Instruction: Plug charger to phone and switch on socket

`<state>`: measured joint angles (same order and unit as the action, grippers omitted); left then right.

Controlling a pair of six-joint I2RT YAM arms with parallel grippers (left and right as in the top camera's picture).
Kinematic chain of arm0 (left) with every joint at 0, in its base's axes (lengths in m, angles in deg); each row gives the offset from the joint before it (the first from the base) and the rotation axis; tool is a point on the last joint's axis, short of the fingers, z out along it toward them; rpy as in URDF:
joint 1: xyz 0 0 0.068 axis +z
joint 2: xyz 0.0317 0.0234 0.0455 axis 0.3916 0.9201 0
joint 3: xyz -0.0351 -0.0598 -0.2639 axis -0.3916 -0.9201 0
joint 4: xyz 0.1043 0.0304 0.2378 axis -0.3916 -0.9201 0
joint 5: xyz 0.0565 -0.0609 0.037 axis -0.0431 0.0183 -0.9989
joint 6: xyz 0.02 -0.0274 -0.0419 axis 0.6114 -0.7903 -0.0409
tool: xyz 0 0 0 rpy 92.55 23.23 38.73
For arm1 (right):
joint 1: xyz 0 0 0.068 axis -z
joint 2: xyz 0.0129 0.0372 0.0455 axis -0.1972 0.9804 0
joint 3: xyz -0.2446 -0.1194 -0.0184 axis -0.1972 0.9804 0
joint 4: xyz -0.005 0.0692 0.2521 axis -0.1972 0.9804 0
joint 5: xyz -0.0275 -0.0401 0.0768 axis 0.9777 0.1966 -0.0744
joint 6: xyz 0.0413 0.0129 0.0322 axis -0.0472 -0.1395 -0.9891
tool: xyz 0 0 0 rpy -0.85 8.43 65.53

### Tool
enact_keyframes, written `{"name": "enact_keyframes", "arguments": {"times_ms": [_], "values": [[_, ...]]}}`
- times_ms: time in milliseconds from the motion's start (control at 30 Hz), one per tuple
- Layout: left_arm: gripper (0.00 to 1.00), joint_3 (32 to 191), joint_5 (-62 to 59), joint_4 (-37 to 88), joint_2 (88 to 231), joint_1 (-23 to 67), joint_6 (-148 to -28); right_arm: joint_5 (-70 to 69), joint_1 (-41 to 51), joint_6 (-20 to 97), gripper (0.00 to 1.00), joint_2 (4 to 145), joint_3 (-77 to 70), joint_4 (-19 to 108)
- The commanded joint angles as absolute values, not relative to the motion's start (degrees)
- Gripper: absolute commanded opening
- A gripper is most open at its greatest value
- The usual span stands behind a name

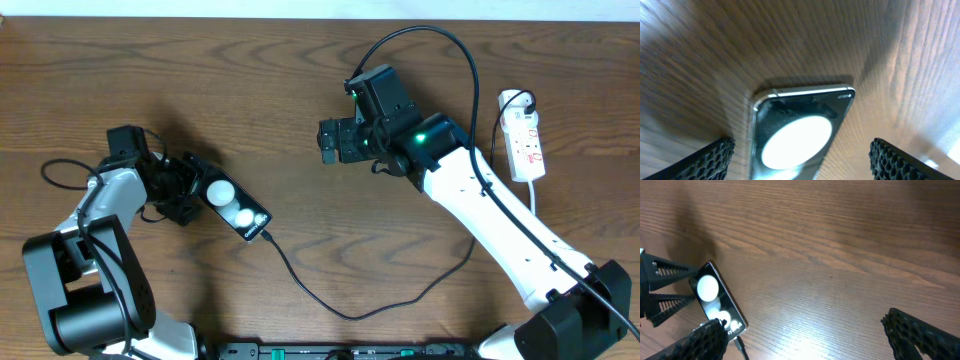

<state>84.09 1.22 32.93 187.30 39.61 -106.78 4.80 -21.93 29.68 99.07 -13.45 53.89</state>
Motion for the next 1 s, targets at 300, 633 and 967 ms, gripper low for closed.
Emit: {"name": "enact_keyframes", "arguments": {"times_ms": [300, 633, 967], "values": [[0.89, 86.4, 3.1, 29.0, 165.7, 36.0, -84.1, 5.7, -22.1, 28.7, 0.99, 97.8, -14.1, 53.0], [0.89, 86.4, 3.2, 30.4, 149.6, 28.4, -81.0, 5.7, -22.1, 27.9, 0.99, 97.8, -14.1, 54.2], [0.89, 86.4, 3.2, 29.9, 146.6, 28.4, -81.0, 5.7, -22.1, 27.9, 0.99, 97.8, -14.1, 54.4]]}}
